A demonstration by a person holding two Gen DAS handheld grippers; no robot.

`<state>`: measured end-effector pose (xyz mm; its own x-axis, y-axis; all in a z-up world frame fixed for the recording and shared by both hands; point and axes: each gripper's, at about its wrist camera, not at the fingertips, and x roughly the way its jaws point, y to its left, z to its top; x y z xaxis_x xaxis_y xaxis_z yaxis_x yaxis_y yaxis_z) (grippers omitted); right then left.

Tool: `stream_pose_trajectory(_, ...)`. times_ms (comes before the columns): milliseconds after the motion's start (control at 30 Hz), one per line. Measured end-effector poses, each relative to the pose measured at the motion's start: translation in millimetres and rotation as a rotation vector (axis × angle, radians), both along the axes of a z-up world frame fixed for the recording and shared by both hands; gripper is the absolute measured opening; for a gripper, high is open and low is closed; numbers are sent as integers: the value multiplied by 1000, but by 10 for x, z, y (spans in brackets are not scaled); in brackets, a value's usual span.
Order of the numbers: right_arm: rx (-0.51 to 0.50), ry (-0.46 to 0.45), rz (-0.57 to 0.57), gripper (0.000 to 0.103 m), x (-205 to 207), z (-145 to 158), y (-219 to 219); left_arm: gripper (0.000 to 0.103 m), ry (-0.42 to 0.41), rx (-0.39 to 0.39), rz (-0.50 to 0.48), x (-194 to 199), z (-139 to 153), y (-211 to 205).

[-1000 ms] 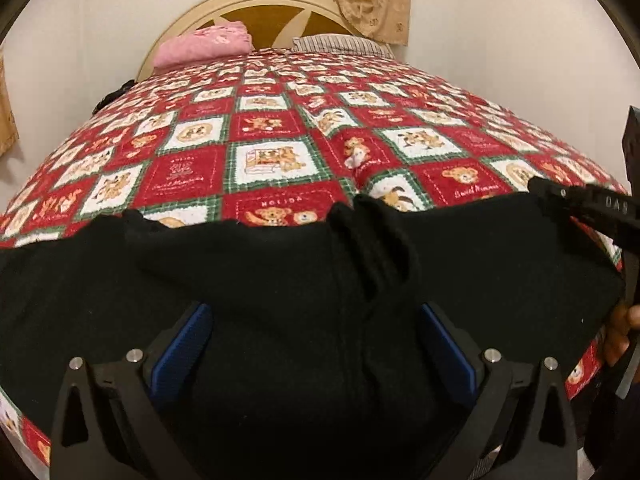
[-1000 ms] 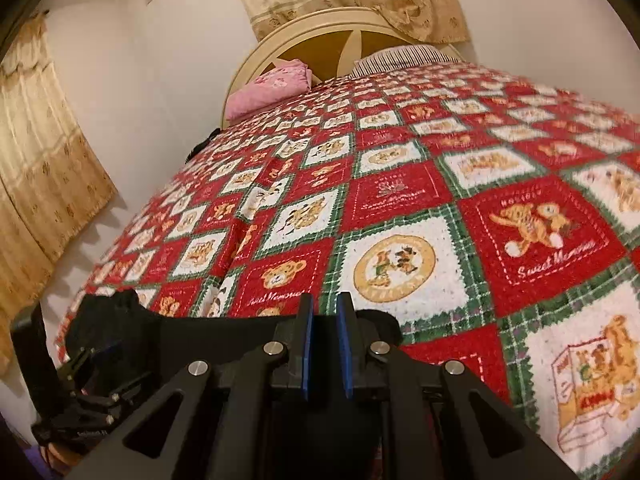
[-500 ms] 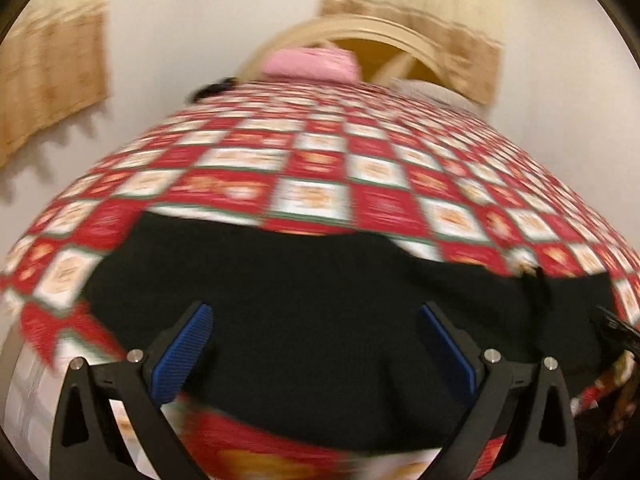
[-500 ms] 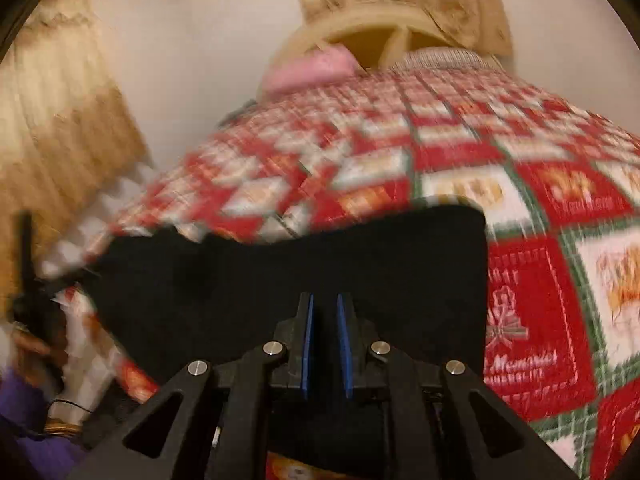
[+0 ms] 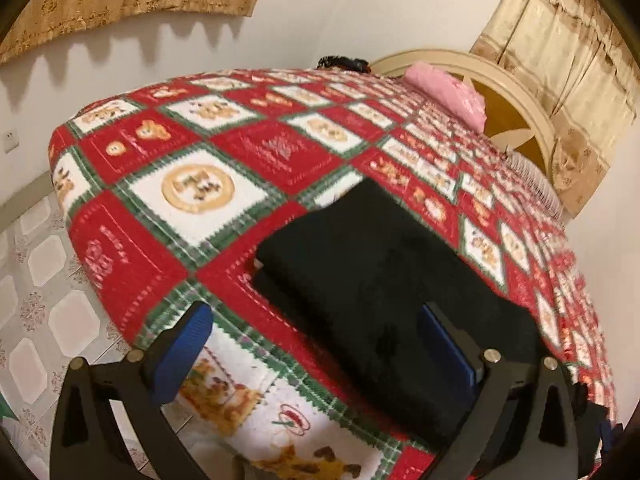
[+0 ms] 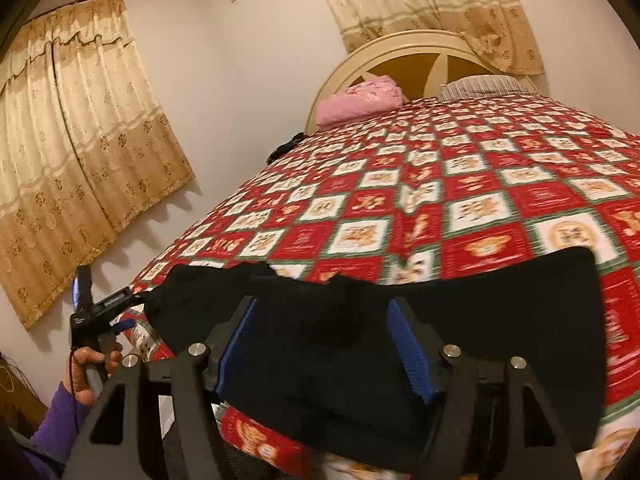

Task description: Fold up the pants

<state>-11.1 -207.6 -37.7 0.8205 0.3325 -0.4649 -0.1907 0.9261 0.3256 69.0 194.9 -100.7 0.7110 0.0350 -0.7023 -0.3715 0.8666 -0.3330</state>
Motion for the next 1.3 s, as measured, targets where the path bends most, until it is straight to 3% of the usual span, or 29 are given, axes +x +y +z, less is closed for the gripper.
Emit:
stream_pose_trajectory(67, -6, 24, 37, 68, 45, -62, 147, 103, 1, 43, 0, 41, -7, -79)
stream_pose_trajectory(300, -14, 36, 53, 68, 60, -125, 279, 103, 1, 54, 36, 98, -19, -29)
stream_pose_trajectory(567, 20, 56, 26, 68, 100, -151, 221, 103, 48, 183, 47, 152, -70, -156)
stream_pose_trajectory(1300, 21, 85, 4, 68, 101, -189, 227, 100, 55, 219, 52, 147, -65, -207)
